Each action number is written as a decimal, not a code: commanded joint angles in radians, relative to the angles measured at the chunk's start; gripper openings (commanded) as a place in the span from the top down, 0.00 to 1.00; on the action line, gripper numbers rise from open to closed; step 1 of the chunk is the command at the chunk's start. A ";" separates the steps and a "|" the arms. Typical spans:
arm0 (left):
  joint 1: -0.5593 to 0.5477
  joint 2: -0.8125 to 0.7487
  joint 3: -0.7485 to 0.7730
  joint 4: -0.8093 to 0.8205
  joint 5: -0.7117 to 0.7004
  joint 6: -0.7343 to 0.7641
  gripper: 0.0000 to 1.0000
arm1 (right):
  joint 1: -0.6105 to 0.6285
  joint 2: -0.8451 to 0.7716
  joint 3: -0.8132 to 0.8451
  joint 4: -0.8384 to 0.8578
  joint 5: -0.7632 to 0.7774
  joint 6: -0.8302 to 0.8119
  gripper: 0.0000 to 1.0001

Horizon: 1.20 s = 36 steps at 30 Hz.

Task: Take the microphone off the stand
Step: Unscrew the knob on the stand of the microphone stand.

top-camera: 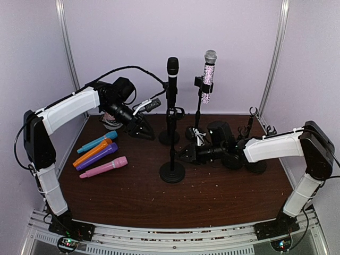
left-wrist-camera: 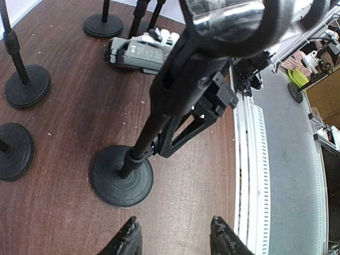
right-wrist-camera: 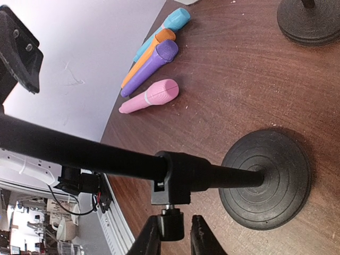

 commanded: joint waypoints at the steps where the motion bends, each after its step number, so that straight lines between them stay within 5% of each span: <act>1: 0.002 0.003 0.031 -0.006 0.016 0.001 0.53 | 0.013 -0.009 0.013 0.011 0.048 -0.016 0.84; 7: -0.004 0.031 0.065 -0.006 0.018 -0.011 0.53 | 0.028 -0.004 0.006 0.020 0.086 -0.022 1.00; 27: -0.073 0.173 0.231 0.018 0.074 -0.107 0.56 | 0.116 0.037 0.053 -0.124 0.284 -0.142 1.00; 36: -0.073 0.188 0.248 0.028 0.069 -0.125 0.57 | 0.223 0.017 0.100 -0.267 0.590 -0.296 1.00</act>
